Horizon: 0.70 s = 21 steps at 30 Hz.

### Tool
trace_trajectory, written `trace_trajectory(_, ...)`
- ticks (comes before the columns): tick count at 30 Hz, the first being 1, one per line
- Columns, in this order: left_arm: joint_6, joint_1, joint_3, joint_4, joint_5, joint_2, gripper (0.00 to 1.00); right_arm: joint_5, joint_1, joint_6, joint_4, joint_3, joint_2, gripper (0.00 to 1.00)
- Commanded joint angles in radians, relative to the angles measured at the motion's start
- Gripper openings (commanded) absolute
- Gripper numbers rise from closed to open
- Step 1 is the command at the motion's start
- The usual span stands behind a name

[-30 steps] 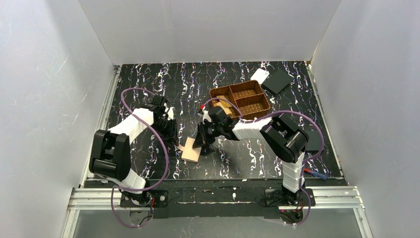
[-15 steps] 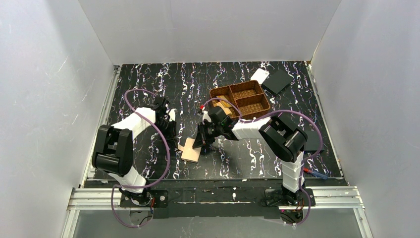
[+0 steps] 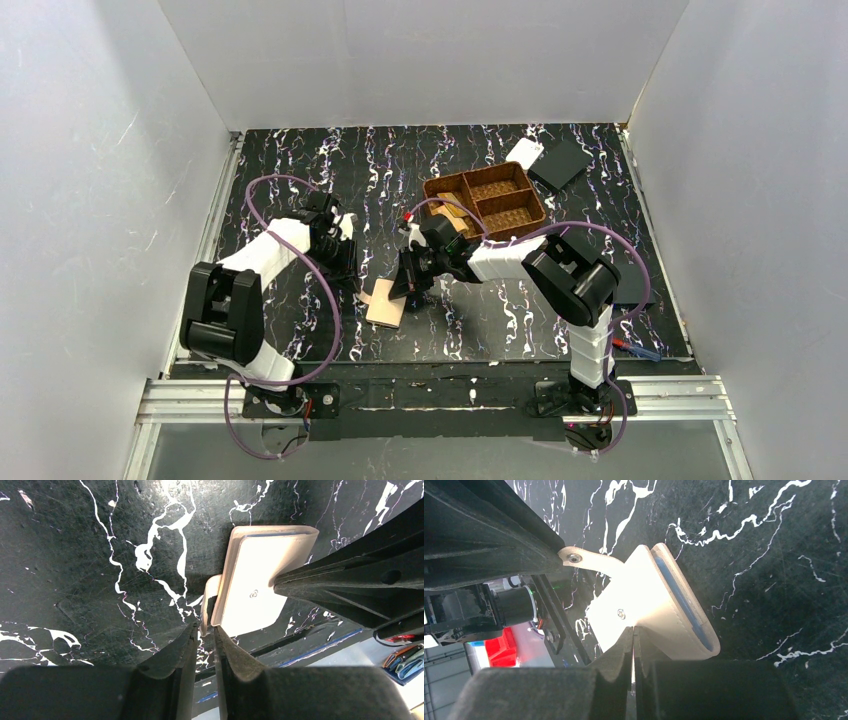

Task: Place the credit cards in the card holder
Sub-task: Close the card holder at the center of the board.

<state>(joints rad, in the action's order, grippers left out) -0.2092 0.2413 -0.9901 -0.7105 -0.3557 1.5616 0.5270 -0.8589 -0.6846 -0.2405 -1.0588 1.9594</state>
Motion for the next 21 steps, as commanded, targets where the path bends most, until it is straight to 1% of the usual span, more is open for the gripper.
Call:
trace_trajectory(1,0.012,0.000,0.000,-0.007,-0.009,-0.043,0.16,0.004,-0.009,0.012,-0.001,-0.030,0.027,0.08)
trace_trajectory(9,0.012,0.001,0.004,-0.003,-0.032,-0.016,0.16,0.002,-0.015,0.009,-0.001,-0.033,0.032,0.07)
trace_trajectory(13,0.014,0.001,0.004,-0.003,-0.035,-0.013,0.13,-0.002,-0.017,0.007,0.000,-0.032,0.032,0.07)
trace_trajectory(21,0.015,0.002,0.001,-0.004,-0.042,0.012,0.14,-0.008,-0.017,0.005,0.003,-0.030,0.032,0.06)
